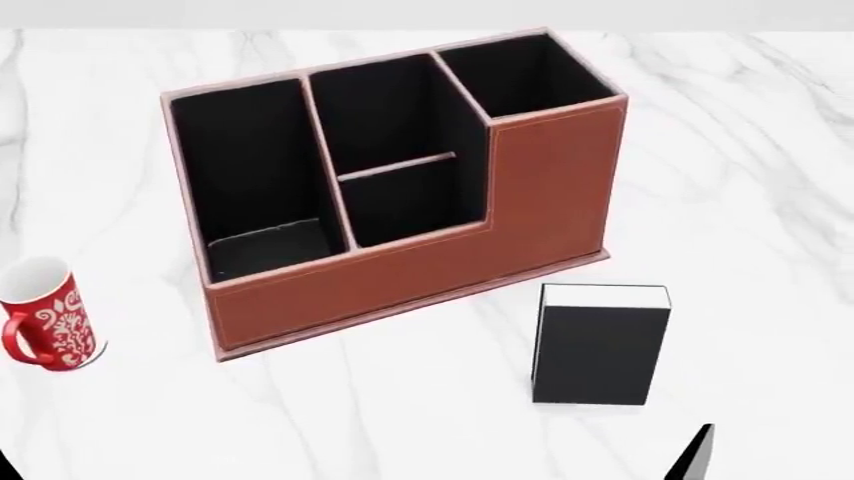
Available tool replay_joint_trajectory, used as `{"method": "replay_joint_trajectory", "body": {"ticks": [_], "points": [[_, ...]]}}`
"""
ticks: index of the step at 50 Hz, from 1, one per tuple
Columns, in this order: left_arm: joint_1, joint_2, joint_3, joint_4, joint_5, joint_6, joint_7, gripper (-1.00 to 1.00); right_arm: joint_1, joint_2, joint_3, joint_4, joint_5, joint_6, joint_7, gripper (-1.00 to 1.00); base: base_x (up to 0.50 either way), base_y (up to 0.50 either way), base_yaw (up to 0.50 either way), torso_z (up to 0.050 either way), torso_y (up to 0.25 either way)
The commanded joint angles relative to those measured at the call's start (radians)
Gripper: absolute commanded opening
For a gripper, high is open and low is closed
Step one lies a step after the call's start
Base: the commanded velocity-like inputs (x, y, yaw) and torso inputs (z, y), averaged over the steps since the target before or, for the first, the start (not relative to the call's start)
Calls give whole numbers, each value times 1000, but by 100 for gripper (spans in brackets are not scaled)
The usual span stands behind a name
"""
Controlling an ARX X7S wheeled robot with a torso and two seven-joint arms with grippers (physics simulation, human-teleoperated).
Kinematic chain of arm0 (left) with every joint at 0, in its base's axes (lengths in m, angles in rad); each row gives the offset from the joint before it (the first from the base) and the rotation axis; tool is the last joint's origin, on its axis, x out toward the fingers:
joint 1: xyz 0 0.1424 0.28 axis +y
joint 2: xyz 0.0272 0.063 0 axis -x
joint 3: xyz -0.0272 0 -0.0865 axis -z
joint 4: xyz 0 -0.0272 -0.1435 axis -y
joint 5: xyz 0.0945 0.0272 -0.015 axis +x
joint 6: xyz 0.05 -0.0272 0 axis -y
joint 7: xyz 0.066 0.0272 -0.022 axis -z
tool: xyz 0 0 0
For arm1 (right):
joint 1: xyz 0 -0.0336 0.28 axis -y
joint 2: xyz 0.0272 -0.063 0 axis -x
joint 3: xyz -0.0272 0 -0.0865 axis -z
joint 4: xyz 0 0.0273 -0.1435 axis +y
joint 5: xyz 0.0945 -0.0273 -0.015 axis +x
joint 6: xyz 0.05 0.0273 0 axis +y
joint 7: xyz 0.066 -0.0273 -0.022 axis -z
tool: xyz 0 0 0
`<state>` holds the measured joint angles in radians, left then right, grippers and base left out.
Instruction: Pick up the book and place it in the back compartment of the caddy.
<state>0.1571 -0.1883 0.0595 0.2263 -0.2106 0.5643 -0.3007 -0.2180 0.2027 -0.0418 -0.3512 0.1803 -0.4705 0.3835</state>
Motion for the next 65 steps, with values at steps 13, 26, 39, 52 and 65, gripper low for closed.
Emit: {"method": "replay_joint_trajectory", "body": {"ticks": [13,26,39,52,65], "points": [[-5,-12,11,-5,-3,0,-12,100,3,11,-11,3,2,-3,13,100,0,-85,0,0,0],[-6,-16,19,-6,-4,-5,-20,100,0,17,-11,-4,6,-5,24,100,0,-85,0,0,0],[-4,-21,24,-3,-2,-4,-29,100,-5,23,-8,-11,14,-12,34,100,0,-84,0,0,0],[-4,-27,30,-2,-8,-1,-33,100,-6,30,-11,-15,18,-12,41,100,0,-84,0,0,0],[-4,-32,35,-5,-8,4,-38,100,-13,36,-10,-19,28,-37,44,100,0,-71,0,0,0]]}}
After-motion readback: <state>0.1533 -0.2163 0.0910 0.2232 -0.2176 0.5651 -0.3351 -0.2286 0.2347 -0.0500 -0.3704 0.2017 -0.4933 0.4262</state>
